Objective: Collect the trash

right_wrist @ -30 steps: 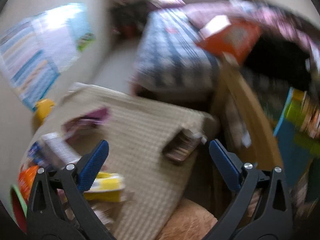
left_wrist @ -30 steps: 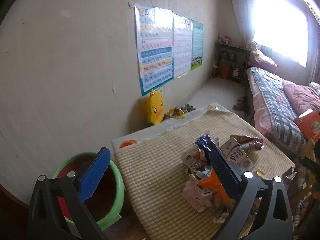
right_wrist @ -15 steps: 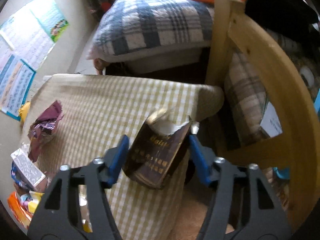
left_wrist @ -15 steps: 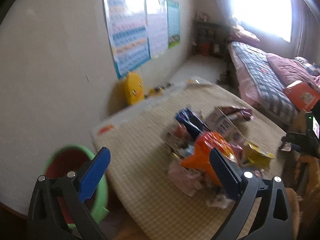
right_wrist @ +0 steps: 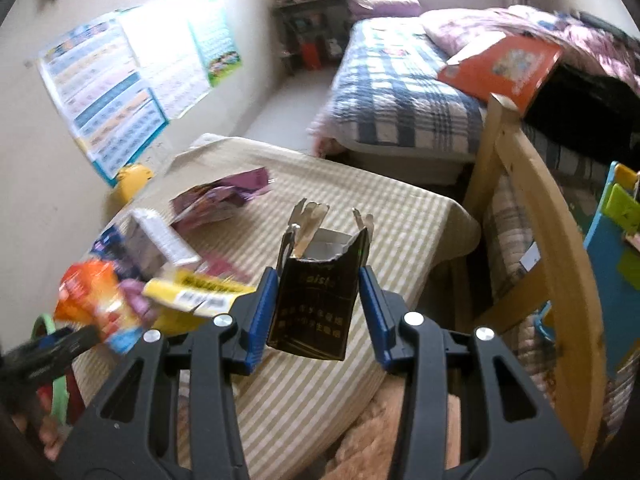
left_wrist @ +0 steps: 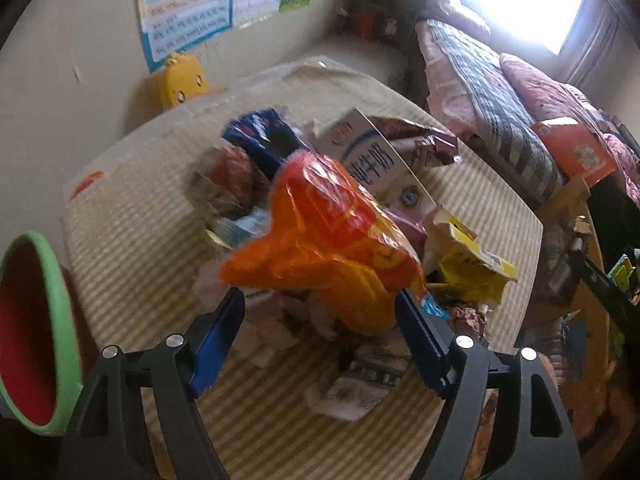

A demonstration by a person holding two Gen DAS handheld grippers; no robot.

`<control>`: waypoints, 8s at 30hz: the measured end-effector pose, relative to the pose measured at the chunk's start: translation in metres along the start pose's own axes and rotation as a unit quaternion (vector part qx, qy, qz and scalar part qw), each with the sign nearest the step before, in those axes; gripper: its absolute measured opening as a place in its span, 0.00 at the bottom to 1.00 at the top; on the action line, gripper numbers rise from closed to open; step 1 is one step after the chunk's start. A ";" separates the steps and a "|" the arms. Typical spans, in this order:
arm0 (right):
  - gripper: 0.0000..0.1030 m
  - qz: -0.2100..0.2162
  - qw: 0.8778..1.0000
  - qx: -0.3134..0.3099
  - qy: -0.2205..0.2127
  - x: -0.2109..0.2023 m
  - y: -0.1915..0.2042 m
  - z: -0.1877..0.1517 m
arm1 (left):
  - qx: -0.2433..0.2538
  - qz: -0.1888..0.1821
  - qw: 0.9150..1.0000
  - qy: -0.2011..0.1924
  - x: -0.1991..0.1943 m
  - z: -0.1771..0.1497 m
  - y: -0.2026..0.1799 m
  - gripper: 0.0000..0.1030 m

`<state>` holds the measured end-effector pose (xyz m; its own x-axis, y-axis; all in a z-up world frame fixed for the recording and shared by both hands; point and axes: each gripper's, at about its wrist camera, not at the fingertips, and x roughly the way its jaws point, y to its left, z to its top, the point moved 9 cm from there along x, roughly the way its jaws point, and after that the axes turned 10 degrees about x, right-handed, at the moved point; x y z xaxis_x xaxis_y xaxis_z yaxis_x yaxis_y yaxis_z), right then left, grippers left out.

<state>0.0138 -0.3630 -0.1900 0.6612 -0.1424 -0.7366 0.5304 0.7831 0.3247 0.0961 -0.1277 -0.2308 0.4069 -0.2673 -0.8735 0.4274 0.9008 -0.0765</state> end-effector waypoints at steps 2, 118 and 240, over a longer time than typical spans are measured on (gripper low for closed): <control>0.40 0.007 1.000 -0.004 0.004 -0.005 0.006 -0.001 | -0.003 -0.006 1.000 -0.002 -0.002 0.005 -0.004 0.77; 0.68 0.145 0.985 -0.042 0.078 -0.029 0.116 -0.051 | -0.024 -0.010 0.997 0.072 0.044 -0.033 0.072 0.60; 0.65 0.271 0.896 -0.249 0.247 -0.001 0.401 -0.203 | -0.235 0.193 0.952 -0.029 -0.100 -0.144 0.323 0.20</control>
<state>0.1188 0.0741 -0.1794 0.3696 0.5291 -0.7638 -0.1819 0.8473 0.4989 0.0770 0.2395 -0.2379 0.5098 0.1087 -0.8534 -0.1657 0.9858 0.0266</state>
